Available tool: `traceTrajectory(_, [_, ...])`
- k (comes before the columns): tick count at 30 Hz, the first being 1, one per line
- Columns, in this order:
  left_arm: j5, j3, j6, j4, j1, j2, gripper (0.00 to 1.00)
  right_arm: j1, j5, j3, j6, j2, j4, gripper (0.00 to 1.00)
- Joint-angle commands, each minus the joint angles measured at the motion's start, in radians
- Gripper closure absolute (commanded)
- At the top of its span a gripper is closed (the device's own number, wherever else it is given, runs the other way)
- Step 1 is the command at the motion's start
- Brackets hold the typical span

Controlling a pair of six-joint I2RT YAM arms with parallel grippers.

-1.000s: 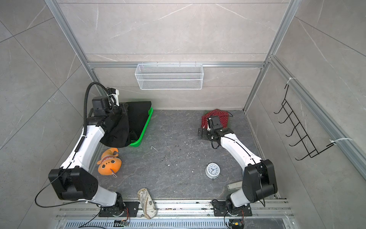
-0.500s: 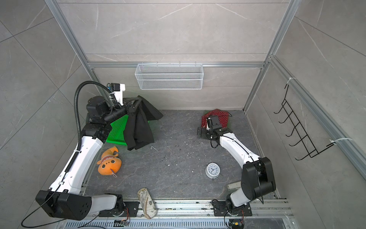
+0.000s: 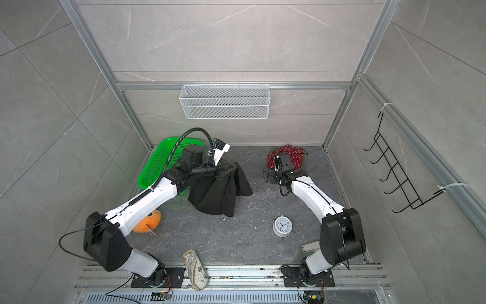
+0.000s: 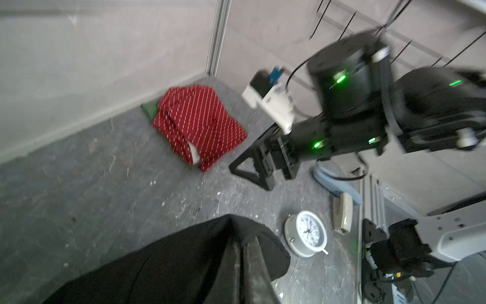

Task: Fold and stack skirts
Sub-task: Flatten out the skirt at the center of the table.

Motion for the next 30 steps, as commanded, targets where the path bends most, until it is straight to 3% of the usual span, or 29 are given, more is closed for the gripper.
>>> traceTrajectory(1, [-0.079, 0.020, 0.045, -0.052, -0.019, 0.041, 1.00, 0.006, -0.026, -0.021, -0.027, -0.013, 0.005, 0.00])
traceTrajectory(9, [-0.219, 0.064, 0.010, -0.153, -0.019, 0.111, 1.00, 0.008, -0.233, -0.095, -0.029, -0.065, 0.027, 0.00])
traceTrajectory(15, [-0.314, 0.072, -0.031, -0.215, -0.017, 0.125, 1.00, 0.032, -0.332, -0.155, -0.029, -0.084, 0.066, 0.15])
traceTrajectory(18, [-0.346, 0.069, -0.058, -0.232, -0.014, 0.131, 1.00, 0.045, -0.380, -0.182, -0.014, -0.082, 0.102, 0.18])
traceTrajectory(30, [-0.359, 0.052, -0.094, -0.238, -0.002, 0.135, 1.00, 0.148, -0.473, -0.188, 0.070, 0.057, 0.242, 0.18])
